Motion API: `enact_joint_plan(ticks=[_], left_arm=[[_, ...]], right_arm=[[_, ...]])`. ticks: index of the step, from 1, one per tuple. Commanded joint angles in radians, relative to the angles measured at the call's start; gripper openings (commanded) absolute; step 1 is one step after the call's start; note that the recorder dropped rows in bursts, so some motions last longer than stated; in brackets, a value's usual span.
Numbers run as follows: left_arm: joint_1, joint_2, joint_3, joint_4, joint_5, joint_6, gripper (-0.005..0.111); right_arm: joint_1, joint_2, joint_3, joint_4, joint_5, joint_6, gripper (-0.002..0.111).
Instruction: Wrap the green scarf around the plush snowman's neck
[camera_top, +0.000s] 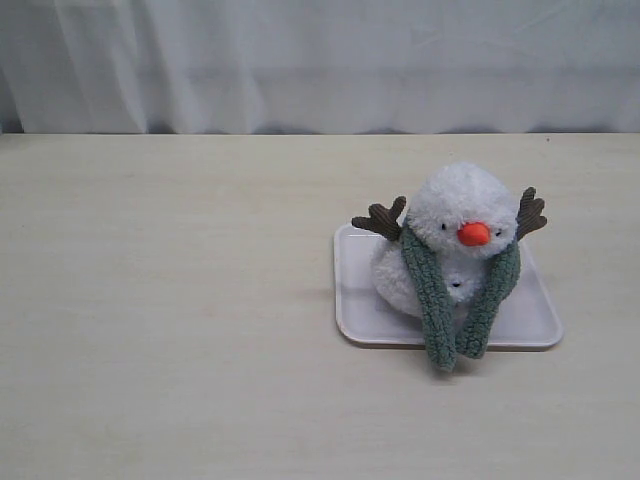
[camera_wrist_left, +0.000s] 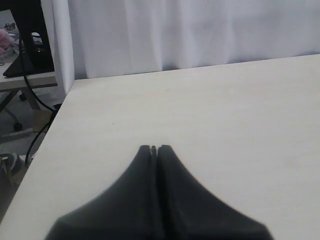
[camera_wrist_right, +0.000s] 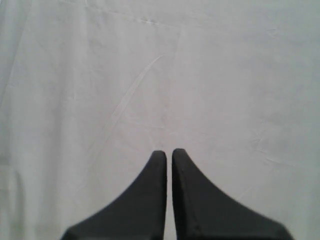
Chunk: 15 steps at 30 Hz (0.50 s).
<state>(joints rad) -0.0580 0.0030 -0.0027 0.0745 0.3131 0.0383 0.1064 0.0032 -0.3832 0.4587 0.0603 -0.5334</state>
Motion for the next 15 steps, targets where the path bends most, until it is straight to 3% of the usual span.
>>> enact_joint_plan(ticks=[1,8,15], left_arm=[[0.002,-0.003,0.003,0.054,0.006,-0.009,0.000],[0.002,-0.003,0.003,0.052,-0.005,-0.014,0.000],[0.002,-0.003,0.003,-0.054,-0.007,-0.014,0.000]], right_arm=[[0.002,-0.003,0.005,-0.003,-0.007,0.002,0.004],[0.002,-0.003,0.005,-0.003,-0.007,0.002,0.004],[0.002,-0.003,0.005,-0.003,-0.007,0.002,0.004]])
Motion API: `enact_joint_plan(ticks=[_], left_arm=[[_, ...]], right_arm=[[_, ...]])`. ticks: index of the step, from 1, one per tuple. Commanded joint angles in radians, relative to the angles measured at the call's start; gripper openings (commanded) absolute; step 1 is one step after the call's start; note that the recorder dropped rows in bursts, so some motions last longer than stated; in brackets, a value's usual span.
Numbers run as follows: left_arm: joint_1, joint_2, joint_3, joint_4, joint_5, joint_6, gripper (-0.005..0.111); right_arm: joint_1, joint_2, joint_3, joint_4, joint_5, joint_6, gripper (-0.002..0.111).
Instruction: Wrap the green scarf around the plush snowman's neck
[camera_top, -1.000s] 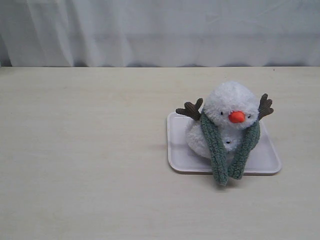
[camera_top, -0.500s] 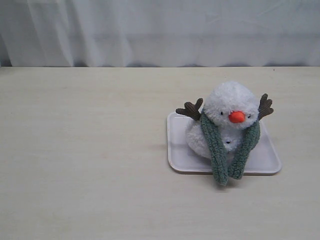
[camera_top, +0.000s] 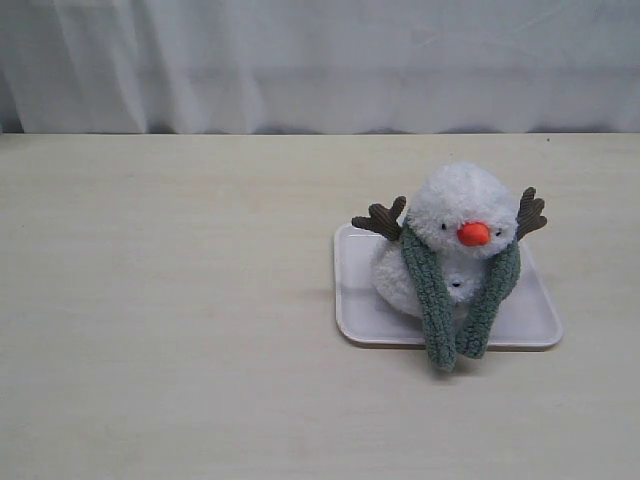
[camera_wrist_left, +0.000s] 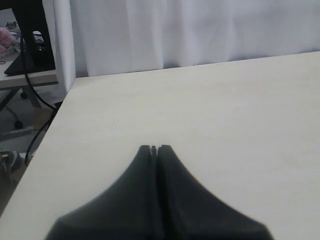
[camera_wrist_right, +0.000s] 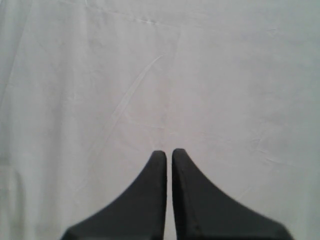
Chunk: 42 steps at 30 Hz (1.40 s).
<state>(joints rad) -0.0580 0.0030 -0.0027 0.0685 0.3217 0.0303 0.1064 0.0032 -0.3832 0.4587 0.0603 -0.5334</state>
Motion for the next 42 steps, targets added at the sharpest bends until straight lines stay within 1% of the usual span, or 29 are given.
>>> enact_joint_plan(ticks=[1,26,28,33,38,42], left_arm=[[0.002,-0.003,0.003,-0.046,-0.016,-0.006,0.000],[0.002,-0.003,0.003,-0.036,-0.016,-0.006,0.000],[0.002,-0.003,0.003,-0.036,-0.016,-0.006,0.000],[0.002,-0.003,0.003,-0.036,-0.016,-0.006,0.000],[0.002,-0.003,0.003,-0.036,-0.016,-0.006,0.000],[0.002,-0.003,0.003,-0.036,-0.016,-0.006,0.000]], right_arm=[[0.002,-0.003,0.005,-0.003,-0.007,0.002,0.004],[0.002,-0.003,0.020,-0.005,-0.007,0.003,0.004],[0.002,-0.003,0.028,-0.052,-0.009,0.003,0.004],[0.002,-0.003,0.043,-0.290,-0.010,0.003,0.004],[0.002,-0.003,0.085,-0.420,-0.010,0.003,0.004],[0.002,-0.003,0.160,-0.494,-0.010,0.003,0.004]])
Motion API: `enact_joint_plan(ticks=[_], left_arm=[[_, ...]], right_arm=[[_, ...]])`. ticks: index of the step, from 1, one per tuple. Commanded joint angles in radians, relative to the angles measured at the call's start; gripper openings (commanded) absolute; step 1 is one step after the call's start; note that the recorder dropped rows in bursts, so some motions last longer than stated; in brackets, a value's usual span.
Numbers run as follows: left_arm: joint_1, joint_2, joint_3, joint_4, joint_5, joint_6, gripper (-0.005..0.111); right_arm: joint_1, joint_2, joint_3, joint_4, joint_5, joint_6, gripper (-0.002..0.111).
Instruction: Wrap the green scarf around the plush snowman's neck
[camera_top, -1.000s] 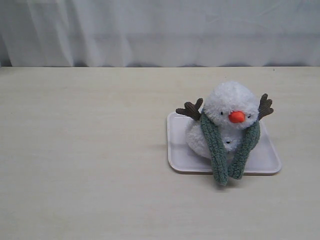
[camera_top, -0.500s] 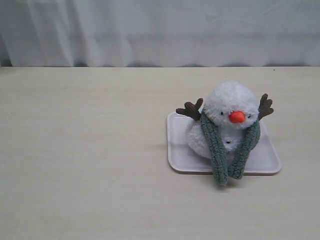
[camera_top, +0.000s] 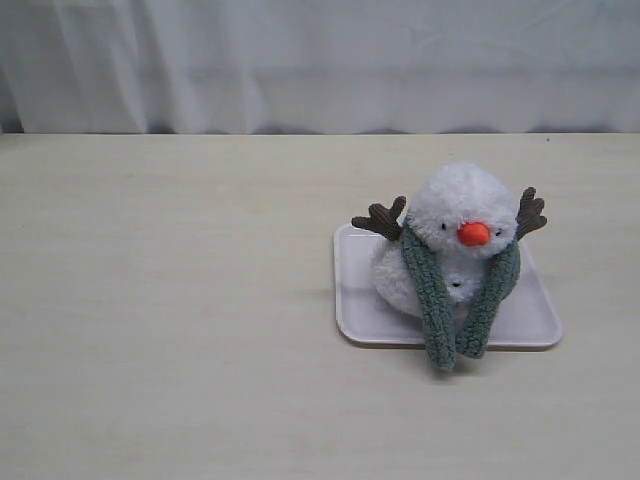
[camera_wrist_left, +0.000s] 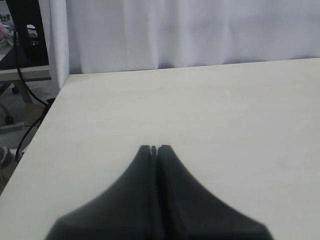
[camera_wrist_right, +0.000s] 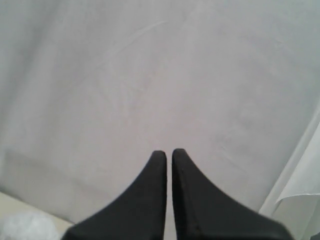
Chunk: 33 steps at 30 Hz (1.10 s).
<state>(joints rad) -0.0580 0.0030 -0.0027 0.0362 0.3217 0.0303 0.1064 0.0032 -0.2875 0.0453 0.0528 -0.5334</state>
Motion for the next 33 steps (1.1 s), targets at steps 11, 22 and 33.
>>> enact_joint_plan(ticks=[11,22,33], left_arm=[[0.002,-0.003,0.003,-0.004,-0.016,-0.006,0.000],[0.002,-0.003,0.003,-0.004,-0.016,-0.006,0.000],[0.002,-0.003,0.003,-0.004,-0.016,-0.006,0.000]], right_arm=[[-0.002,-0.003,0.274,-0.088,-0.003,0.003,0.004],[-0.096,-0.003,0.287,-0.088,0.102,0.003,0.004],[-0.149,-0.003,0.287,-0.088,0.109,0.006,0.004]])
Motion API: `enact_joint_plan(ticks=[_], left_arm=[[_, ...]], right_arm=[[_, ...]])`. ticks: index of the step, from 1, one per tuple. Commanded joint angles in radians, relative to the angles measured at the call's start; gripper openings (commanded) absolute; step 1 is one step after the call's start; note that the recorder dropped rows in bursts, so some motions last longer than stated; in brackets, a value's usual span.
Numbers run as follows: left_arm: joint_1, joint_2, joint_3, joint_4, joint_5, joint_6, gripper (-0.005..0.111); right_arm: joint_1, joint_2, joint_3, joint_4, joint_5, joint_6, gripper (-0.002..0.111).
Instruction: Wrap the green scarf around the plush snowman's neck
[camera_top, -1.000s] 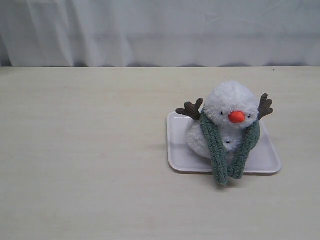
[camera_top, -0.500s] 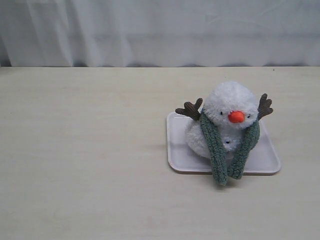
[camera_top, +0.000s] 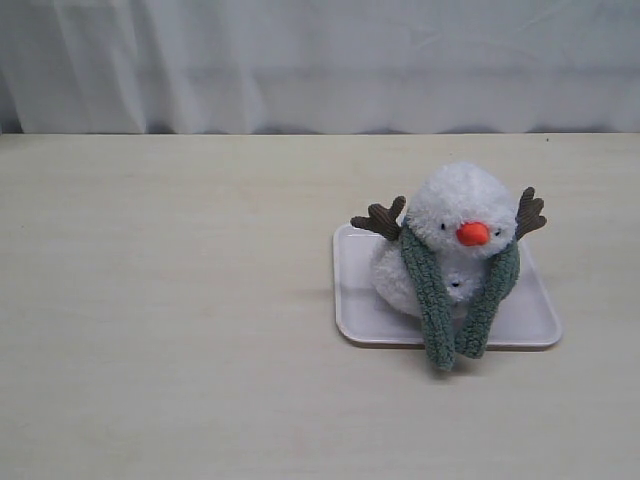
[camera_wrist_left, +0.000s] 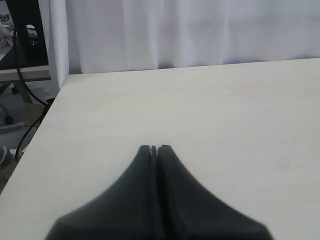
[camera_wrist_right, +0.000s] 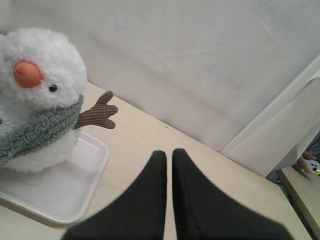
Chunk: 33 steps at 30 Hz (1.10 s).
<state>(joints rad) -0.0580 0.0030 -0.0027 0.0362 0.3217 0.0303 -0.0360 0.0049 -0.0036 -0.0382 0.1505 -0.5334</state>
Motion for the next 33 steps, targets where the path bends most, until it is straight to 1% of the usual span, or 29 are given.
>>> enact_joint_plan(ticks=[1,8,10,12,13,33], left_arm=[[0.002,-0.003,0.003,-0.004,-0.016,-0.006,0.000],[0.002,-0.003,0.003,-0.004,-0.016,-0.006,0.000],[0.002,-0.003,0.003,-0.004,-0.016,-0.006,0.000],[0.002,-0.003,0.003,-0.004,-0.016,-0.006,0.000],[0.002,-0.003,0.003,0.000,-0.016,-0.006,0.000],[0.002,-0.003,0.003,0.003,-0.016,-0.006,0.000]], right_arm=[[-0.007,-0.005,0.004,-0.004,0.011,0.006,0.004],[-0.007,-0.005,0.004,0.000,0.018,0.006,0.004],[-0.007,-0.005,0.004,0.000,0.075,0.006,0.004],[-0.007,-0.005,0.004,0.000,0.181,0.006,0.004],[-0.007,-0.005,0.004,0.000,0.197,0.006,0.004],[-0.007,-0.005,0.004,0.000,0.195,0.006,0.004]])
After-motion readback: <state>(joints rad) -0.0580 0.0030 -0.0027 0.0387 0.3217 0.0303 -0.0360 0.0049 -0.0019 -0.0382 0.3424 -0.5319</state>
